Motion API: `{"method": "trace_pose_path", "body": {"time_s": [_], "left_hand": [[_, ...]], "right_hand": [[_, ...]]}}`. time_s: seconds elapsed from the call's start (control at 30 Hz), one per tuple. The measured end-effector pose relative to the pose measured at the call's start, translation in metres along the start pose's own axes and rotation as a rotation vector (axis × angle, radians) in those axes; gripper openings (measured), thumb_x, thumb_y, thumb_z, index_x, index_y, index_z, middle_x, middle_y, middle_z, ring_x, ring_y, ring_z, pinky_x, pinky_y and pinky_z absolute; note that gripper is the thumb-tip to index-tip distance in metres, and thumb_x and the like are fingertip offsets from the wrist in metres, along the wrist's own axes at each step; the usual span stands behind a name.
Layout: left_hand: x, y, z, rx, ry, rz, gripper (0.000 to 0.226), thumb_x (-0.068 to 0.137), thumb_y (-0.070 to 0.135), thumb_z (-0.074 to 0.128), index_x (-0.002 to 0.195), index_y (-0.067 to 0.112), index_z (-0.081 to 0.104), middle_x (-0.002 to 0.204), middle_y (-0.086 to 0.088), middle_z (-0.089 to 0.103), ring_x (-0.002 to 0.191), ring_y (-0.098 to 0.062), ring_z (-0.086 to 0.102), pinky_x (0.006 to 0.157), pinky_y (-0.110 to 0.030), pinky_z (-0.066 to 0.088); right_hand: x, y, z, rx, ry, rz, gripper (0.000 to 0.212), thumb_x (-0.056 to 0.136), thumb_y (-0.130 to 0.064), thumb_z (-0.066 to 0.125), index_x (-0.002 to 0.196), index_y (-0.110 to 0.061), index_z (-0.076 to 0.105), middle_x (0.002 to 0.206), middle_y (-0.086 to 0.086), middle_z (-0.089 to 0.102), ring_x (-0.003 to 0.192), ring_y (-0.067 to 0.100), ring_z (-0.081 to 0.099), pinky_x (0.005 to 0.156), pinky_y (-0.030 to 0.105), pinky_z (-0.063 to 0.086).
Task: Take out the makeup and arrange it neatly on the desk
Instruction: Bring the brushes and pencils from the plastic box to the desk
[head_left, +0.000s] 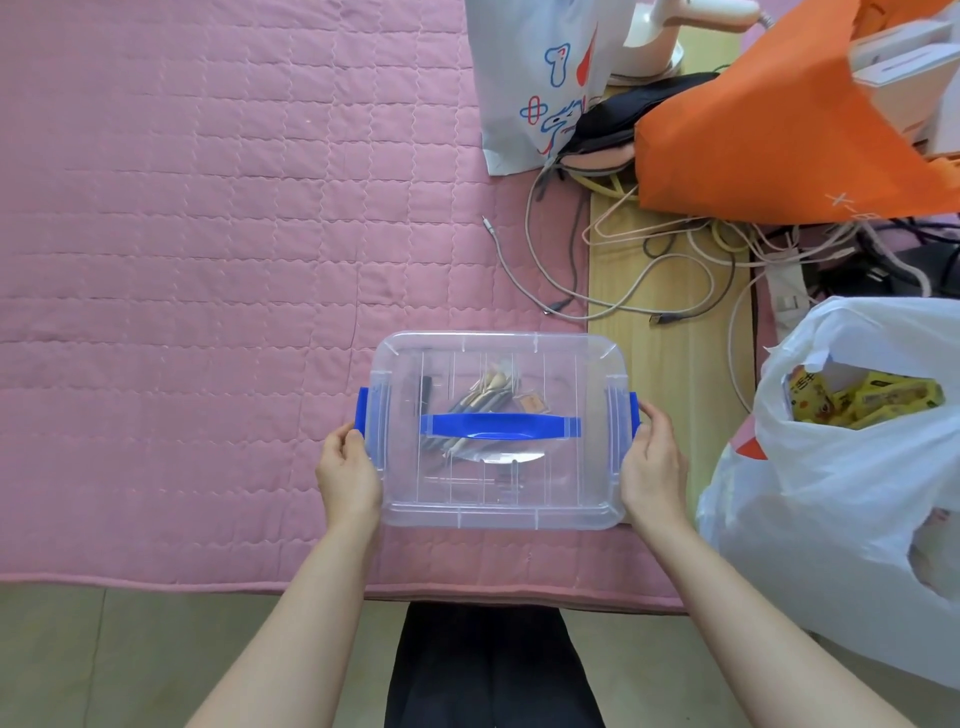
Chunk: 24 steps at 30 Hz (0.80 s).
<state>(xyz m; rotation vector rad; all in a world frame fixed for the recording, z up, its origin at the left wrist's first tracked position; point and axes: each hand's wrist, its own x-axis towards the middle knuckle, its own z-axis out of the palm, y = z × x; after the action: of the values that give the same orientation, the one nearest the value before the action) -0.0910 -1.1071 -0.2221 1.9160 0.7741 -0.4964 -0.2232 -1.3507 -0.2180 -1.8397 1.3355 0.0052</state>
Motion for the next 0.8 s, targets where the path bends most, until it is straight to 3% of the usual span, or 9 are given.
{"method": "trace_pose_path", "body": {"time_s": [0.07,0.17,0.23,0.33,0.47,0.63,0.8], "left_hand": [[-0.007,0.003,-0.001,0.016,0.009,0.062,0.030,0.097,0.026,0.038,0.121,0.023,0.056,0.117,0.003,0.061,0.103,-0.016,0.056,0.080,-0.024,0.041],[-0.018,0.006,-0.003,0.146,0.052,0.207,0.036,0.099,0.028,0.037,0.133,0.026,0.048,0.133,0.004,0.054,0.121,-0.016,0.048,0.100,-0.030,0.038],[-0.027,0.010,-0.004,0.256,0.046,0.408,0.040,0.099,0.024,0.039,0.138,0.024,0.045,0.140,0.004,0.047,0.132,-0.013,0.038,0.111,-0.031,0.029],[-0.040,0.014,0.003,0.429,-0.048,0.769,0.041,0.096,0.010,0.048,0.137,0.013,0.048,0.145,0.001,0.043,0.141,-0.015,0.028,0.116,-0.026,0.019],[-0.051,0.013,0.019,0.668,-0.204,1.046,0.045,0.091,0.008,0.060,0.135,0.010,0.050,0.145,-0.004,0.045,0.142,-0.023,0.028,0.114,-0.042,0.029],[-0.052,0.012,0.031,0.814,-0.298,1.104,0.047,0.090,0.014,0.063,0.136,0.012,0.051,0.149,-0.004,0.040,0.143,-0.028,0.027,0.111,-0.049,0.033],[-0.055,0.015,0.037,0.809,-0.292,1.073,0.040,0.090,0.011,0.063,0.129,0.010,0.057,0.147,-0.006,0.043,0.141,-0.031,0.030,0.109,-0.052,0.034]], "right_hand": [[-0.002,-0.003,-0.004,0.009,0.004,-0.017,0.040,0.101,-0.019,0.029,0.139,-0.020,0.039,0.127,-0.002,0.055,0.106,0.013,0.049,0.089,0.026,0.034],[-0.008,-0.010,-0.011,-0.024,-0.020,-0.091,0.047,0.098,-0.013,0.033,0.144,-0.018,0.031,0.146,0.001,0.042,0.131,0.016,0.040,0.101,0.025,0.031],[-0.013,-0.017,-0.016,-0.122,-0.039,-0.200,0.051,0.096,-0.010,0.035,0.146,-0.017,0.028,0.149,0.000,0.036,0.137,0.015,0.032,0.108,0.025,0.026],[-0.023,-0.027,-0.017,-0.283,-0.056,-0.421,0.054,0.093,-0.003,0.041,0.146,-0.011,0.031,0.151,0.004,0.034,0.142,0.018,0.025,0.117,0.035,0.022],[-0.036,-0.039,-0.008,-0.473,-0.120,-0.618,0.053,0.090,-0.002,0.050,0.142,-0.010,0.040,0.152,0.010,0.032,0.144,0.028,0.022,0.116,0.048,0.023],[-0.042,-0.046,0.012,-0.689,-0.217,-0.649,0.048,0.098,-0.031,0.041,0.145,-0.025,0.035,0.158,0.004,0.018,0.147,0.029,0.007,0.116,0.057,0.012],[-0.042,-0.048,0.019,-0.784,-0.211,-0.625,0.048,0.096,-0.035,0.049,0.142,-0.027,0.041,0.158,0.004,0.019,0.146,0.032,0.010,0.111,0.065,0.014]]}}
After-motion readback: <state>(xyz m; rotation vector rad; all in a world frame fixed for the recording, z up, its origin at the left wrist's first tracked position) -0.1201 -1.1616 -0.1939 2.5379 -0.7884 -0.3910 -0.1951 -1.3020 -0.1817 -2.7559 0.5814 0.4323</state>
